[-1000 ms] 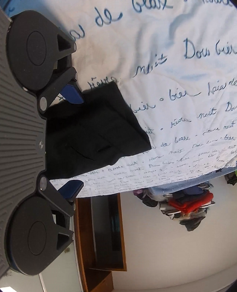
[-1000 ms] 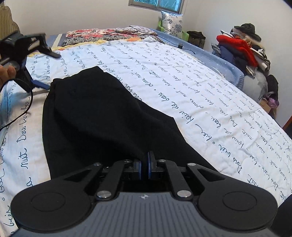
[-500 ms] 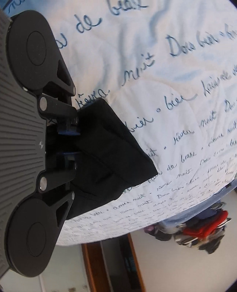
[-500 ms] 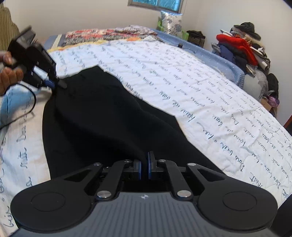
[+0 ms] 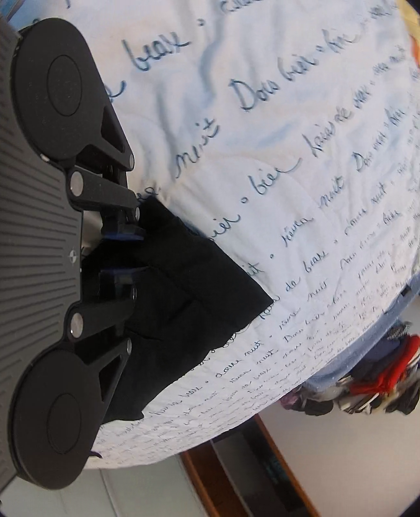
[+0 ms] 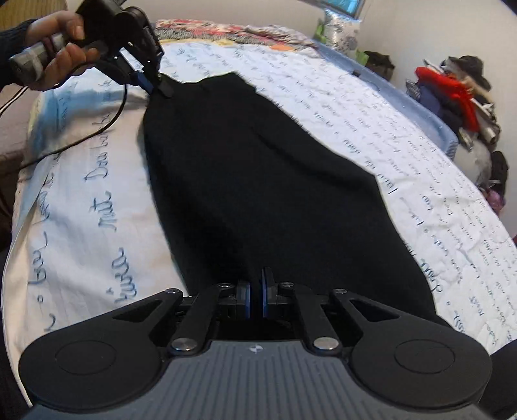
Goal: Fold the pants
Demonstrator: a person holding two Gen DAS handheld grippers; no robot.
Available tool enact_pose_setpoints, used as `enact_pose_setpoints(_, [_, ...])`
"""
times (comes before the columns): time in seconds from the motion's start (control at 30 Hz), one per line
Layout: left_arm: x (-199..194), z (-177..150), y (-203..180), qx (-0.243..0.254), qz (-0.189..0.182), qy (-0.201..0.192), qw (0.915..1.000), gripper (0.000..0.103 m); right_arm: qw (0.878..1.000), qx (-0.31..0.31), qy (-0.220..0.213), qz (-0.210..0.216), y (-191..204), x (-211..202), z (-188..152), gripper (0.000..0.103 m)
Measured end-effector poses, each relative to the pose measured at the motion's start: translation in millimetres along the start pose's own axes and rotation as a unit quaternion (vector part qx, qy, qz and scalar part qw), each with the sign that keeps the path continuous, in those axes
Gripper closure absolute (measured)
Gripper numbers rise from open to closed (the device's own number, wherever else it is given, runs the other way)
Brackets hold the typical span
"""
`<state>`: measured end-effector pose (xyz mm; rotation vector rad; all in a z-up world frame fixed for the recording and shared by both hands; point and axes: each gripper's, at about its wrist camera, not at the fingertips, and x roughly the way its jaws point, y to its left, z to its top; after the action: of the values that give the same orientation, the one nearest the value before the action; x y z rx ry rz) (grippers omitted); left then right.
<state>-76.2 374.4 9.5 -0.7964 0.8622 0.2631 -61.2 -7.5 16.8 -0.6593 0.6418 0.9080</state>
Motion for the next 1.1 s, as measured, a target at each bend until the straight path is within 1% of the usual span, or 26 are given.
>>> enact_pose_setpoints(0.07, [2.1,0.3,7.6,-0.005,-0.011,0.012,0.9999,0.073,1.0,0.015,-0.001,0.006,-1.9,-0.7,0.5,0.095])
enact_pose_setpoints(0.13, [1.2,1.7,9.5,-0.027,-0.026,0.018,0.9991,0.069,1.0,0.013,0.01,0.004,0.6,8.0,-5.2,0.095])
enact_pose_setpoints(0.17, [-2.2,1.2,12.2,-0.033,-0.034,0.023,0.9986,0.064,1.0,0.017,0.004,0.0,1.6,8.5,-8.2,0.094])
enact_pose_setpoints(0.2, [-5.1,0.4,11.3,-0.034,-0.04,0.029,0.9982,0.05,1.0,0.021,0.002,-0.004,2.4,7.6,-8.9,0.094])
enact_pose_setpoints(0.23, [-10.2,-1.5,10.9,-0.03,-0.035,0.033,0.9984,0.041,1.0,0.024,0.003,-0.007,2.7,5.4,-8.4,0.093])
enact_pose_setpoints(0.27, [-16.3,-3.9,9.8,-0.021,-0.034,0.031,0.9987,0.035,1.0,0.027,0.007,-0.011,2.6,2.1,-8.4,0.087])
enact_pose_setpoints(0.3, [-25.2,-6.6,9.1,-0.006,-0.047,0.027,0.9985,0.035,0.999,0.03,0.012,-0.015,1.4,-4.3,-8.8,0.082])
enact_pose_setpoints(0.33, [-34.0,-9.2,6.2,0.01,-0.064,0.026,0.9976,0.036,0.999,0.036,0.012,-0.021,-3.0,-12.1,-10.6,0.067])
enact_pose_setpoints(0.37, [-45.1,-12.5,3.2,0.023,-0.08,0.019,0.9964,0.036,0.999,0.045,0.009,-0.028,-8.4,-22.3,-14.3,0.046])
enact_pose_setpoints(0.4, [-56.2,-15.7,-0.9,0.037,-0.093,0.008,0.9949,0.036,0.998,0.056,0.003,-0.033,-15.4,-33.8,-18.9,0.035])
enact_pose_setpoints(0.43, [-67.4,-18.8,-7.7,0.055,-0.108,-0.007,0.9926,0.036,0.997,0.073,-0.004,-0.041,-26.8,-46.0,-23.2,0.021])
enact_pose_setpoints(0.5, [-78.0,-25.9,-30.2,0.08,-0.137,-0.038,0.9866,0.033,0.99,0.128,-0.026,-0.061,-62.3,-72.8,-31.5,0.02])
enact_pose_setpoints(0.57, [-73.1,-33.2,-58.1,0.103,-0.157,-0.056,0.9806,0.027,0.972,0.214,-0.049,-0.084,-115.8,-94.2,-37.9,0.02])
enact_pose_setpoints(0.6, [-67.7,-37.2,-69.2,0.114,-0.166,-0.064,0.9773,0.023,0.958,0.261,-0.06,-0.105,-146.7,-100.7,-40.7,0.02])
enact_pose_setpoints(0.63, [-56.7,-42.1,-83.1,0.118,-0.173,-0.07,0.9754,0.022,0.943,0.302,-0.064,-0.127,-176.3,-102.1,-43.8,0.02])
enact_pose_setpoints(0.67, [-44.5,-46.3,-94.1,0.116,-0.176,-0.065,0.9754,0.022,0.927,0.34,-0.06,-0.149,-206.9,-97.7,-47.4,0.02])
enact_pose_setpoints(0.7, [-30.0,-51.6,-105.8,0.121,-0.182,-0.052,0.9746,0.022,0.911,0.372,-0.044,-0.172,-236.3,-88.1,-51.3,0.02])
enact_pose_setpoints(0.73, [-16.5,-58.2,-116.9,0.126,-0.179,-0.041,0.9748,0.022,0.894,0.403,-0.019,-0.194,-265.1,-74.0,-55.7,0.02])
enact_pose_setpoints(0.77, [-5.1,-66.3,-127.9,0.133,-0.17,-0.036,0.9757,0.022,0.882,0.423,0.008,-0.208,-286.5,-60.4,-60.7,0.02])
enact_pose_setpoints(0.8, [5.2,-75.4,-138.1,0.145,-0.167,-0.033,0.9747,0.022,0.874,0.432,0.041,-0.22,-306.9,-43.1,-64.4,0.02])
enact_pose_setpoints(0.87, [19.9,-91.1,-154.0,0.17,-0.167,-0.022,0.9709,0.022,0.862,0.433,0.104,-0.241,-334.4,-10.4,-68.2,0.021])
enact_pose_setpoints(0.97, [37.1,-111.8,-167.1,0.202,-0.175,-0.01,0.9635,0.021,0.846,0.437,0.159,-0.26,-356.6,21.4,-79.3,0.022])
enact_pose_setpoints(1.0, [43.1,-116.3,-168.3,0.207,-0.173,-0.002,0.963,0.021,0.839,0.447,0.172,-0.258,-361.3,28.3,-84.4,0.026])
enact_pose_setpoints(1.03, [49.8,-121.3,-168.5,0.212,-0.172,0.007,0.962,0.021,0.834,0.455,0.18,-0.255,-365.1,34.2,-88.4,0.039])
enact_pose_setpoints(1.07, [55.6,-126.0,-167.7,0.215,-0.167,0.015,0.9621,0.021,0.831,0.463,0.187,-0.245,-366.8,39.5,-91.9,0.044])
enact_pose_setpoints(1.1, [60.7,-130.3,-165.6,0.217,-0.16,0.021,0.9628,0.021,0.829,0.469,0.188,-0.241,-362.0,40.3,-90.6,0.044])
